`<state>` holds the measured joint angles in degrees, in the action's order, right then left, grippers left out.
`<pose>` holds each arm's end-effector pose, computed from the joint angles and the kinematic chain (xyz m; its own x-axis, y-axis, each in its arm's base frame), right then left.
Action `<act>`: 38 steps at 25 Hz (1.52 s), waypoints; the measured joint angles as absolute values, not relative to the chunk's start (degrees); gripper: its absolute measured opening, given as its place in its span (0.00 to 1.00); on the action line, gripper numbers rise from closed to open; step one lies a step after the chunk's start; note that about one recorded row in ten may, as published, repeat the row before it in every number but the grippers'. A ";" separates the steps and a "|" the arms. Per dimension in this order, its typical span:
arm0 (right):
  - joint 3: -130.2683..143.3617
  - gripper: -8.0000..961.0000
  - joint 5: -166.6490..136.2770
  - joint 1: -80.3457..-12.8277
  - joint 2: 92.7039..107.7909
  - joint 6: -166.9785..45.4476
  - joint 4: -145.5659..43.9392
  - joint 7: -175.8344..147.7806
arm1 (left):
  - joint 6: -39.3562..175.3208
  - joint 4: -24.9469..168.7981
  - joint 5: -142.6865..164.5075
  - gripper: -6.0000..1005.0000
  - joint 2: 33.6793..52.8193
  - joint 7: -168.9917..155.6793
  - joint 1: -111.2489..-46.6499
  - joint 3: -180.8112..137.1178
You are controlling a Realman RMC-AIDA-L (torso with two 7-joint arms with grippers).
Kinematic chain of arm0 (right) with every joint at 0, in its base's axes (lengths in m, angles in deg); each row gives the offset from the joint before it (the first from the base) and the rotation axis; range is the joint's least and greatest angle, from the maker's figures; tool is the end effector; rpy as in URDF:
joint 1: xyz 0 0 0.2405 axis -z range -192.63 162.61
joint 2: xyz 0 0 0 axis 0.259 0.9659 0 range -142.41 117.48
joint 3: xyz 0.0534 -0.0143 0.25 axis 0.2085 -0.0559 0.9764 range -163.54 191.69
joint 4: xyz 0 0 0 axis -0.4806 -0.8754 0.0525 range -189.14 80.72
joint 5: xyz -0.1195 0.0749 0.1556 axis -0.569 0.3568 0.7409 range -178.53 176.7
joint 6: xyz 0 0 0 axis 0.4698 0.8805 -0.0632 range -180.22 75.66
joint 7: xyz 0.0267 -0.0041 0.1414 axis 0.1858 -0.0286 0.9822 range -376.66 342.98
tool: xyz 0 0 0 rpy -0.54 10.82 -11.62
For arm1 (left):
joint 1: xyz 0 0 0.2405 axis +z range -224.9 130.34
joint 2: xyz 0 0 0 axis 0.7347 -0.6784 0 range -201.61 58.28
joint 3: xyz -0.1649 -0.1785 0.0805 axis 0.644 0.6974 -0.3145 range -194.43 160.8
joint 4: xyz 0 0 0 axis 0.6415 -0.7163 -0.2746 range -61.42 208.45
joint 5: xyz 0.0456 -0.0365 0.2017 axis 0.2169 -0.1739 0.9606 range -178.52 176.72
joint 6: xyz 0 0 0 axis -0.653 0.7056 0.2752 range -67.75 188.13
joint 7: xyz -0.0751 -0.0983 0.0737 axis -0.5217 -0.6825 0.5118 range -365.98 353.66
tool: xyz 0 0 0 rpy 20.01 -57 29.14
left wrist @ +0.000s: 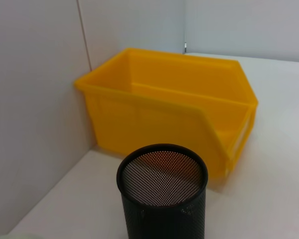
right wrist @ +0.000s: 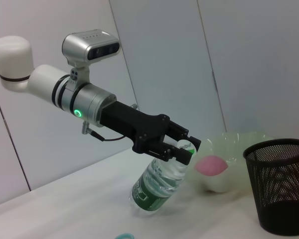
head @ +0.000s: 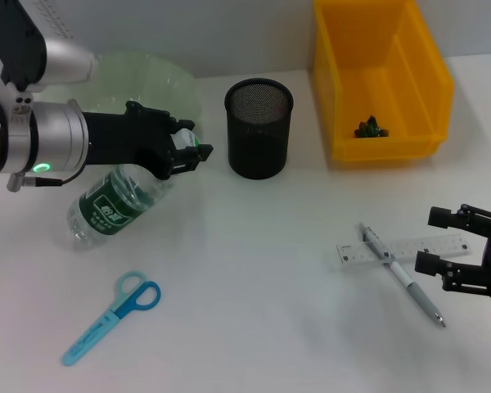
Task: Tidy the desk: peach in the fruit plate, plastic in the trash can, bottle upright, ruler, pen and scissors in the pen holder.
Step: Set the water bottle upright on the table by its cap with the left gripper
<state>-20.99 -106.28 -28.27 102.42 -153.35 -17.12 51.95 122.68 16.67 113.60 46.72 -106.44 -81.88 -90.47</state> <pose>0.3331 0.2403 0.0505 0.7094 -0.2897 -0.6425 -0.5315 -0.8186 -0.2177 -0.1766 0.3978 -0.0221 0.9578 0.2002 0.2064 0.2669 -0.8859 -0.3795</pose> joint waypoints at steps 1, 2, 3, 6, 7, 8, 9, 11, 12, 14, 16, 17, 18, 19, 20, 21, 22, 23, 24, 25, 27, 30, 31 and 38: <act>-20.99 0.87 -106.28 -28.29 102.42 -153.35 -17.12 51.96 | 122.67 16.59 113.53 0.43 46.74 -106.44 -81.83 -90.42; -20.99 0.87 -106.29 -28.32 102.41 -153.35 -17.12 51.97 | 122.67 16.40 113.42 0.43 46.76 -106.44 -81.69 -90.36; -20.99 0.87 -106.30 -28.38 102.41 -153.35 -17.12 51.99 | 122.67 16.15 113.32 0.43 46.77 -106.44 -81.54 -90.29; -20.99 0.87 -106.30 -28.45 102.40 -153.35 -17.12 52.04 | 122.77 15.11 112.99 0.43 46.84 -106.44 -80.97 -90.12; -20.99 0.87 -106.30 -28.48 102.41 -153.35 -17.12 52.05 | 122.77 14.95 112.90 0.43 46.86 -106.44 -80.83 -90.11; -20.99 0.87 -106.30 -28.51 102.40 -153.37 -17.12 52.07 | 122.77 14.76 112.48 0.43 46.86 -106.44 -80.63 -90.11; -20.99 0.87 -106.30 -28.52 102.40 -153.38 -17.12 52.11 | 122.77 14.57 111.74 0.43 46.83 -106.40 -80.36 -90.11; -20.99 0.87 -106.30 -28.53 102.40 -153.42 -17.12 52.28 | 122.77 14.47 110.64 0.43 46.77 -106.09 -80.03 -90.10; -20.99 0.87 -106.30 -28.55 102.40 -153.43 -17.12 52.37 | 122.77 14.44 110.14 0.43 46.75 -105.84 -79.83 -90.09; -20.99 0.87 -106.30 -28.62 102.38 -153.44 -17.12 52.51 | 122.76 14.35 109.28 0.43 46.74 -105.25 -79.33 -89.98; -20.99 0.87 -106.30 -28.71 102.34 -153.44 -17.12 52.56 | 122.78 14.03 108.84 0.43 46.72 -105.14 -78.95 -89.94; -20.99 0.87 -106.30 -28.75 102.33 -153.44 -17.12 52.56 | 122.79 13.93 108.73 0.43 46.72 -105.13 -78.85 -89.94; -20.99 0.87 -106.30 -28.79 102.33 -153.44 -17.12 52.56 | 122.79 13.93 108.73 0.43 46.72 -105.13 -78.85 -89.94; -20.99 0.87 -106.30 -28.84 102.32 -153.44 -17.12 52.57 | 122.79 13.93 108.73 0.43 46.72 -105.13 -78.85 -89.94; -20.99 0.87 -106.30 -28.89 102.32 -153.44 -17.12 52.58 | 122.79 13.93 108.73 0.43 46.72 -105.13 -78.85 -89.94; -20.99 0.87 -106.30 -28.95 102.31 -153.44 -17.12 52.60 | 122.83 13.63 107.68 0.43 46.72 -105.12 -78.45 -89.90; -20.99 0.87 -106.30 -28.99 102.31 -153.44 -17.12 52.64 | 122.83 13.63 107.68 0.43 46.72 -105.12 -78.45 -89.90; -20.99 0.87 -106.30 -29.03 102.31 -153.44 -17.12 52.69 | 122.84 13.07 106.84 0.43 46.72 -105.12 -77.96 -89.86; -20.99 0.87 -106.30 -29.05 102.31 -153.44 -17.12 52.73 | 122.84 13.07 106.84 0.43 46.72 -105.12 -77.96 -89.86; -20.99 0.87 -106.30 -29.08 102.31 -153.44 -17.12 52.76 | 122.84 13.07 106.84 0.43 46.72 -105.12 -77.96 -89.86; -20.99 0.87 -106.29 -29.10 102.31 -153.44 -17.12 52.80 | 122.79 12.25 105.69 0.43 46.72 -105.16 -77.21 -89.63; -20.99 0.87 -106.29 -29.10 102.31 -153.40 -17.12 52.85 | 122.86 12.49 105.39 0.43 46.75 -105.15 -77.09 -88.48; -20.99 0.87 -106.29 -29.09 102.31 -153.38 -17.12 52.85 | 122.93 12.52 104.86 0.43 46.77 -105.13 -76.75 -88.17; -20.99 0.87 -106.29 -29.25 102.33 -153.34 -17.12 52.86 | 122.53 12.86 103.02 0.43 46.83 -105.12 -75.68 -87.68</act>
<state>-20.99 -106.29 -29.25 102.33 -153.34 -17.12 52.86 122.53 12.86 103.02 46.83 -105.12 -75.68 -87.68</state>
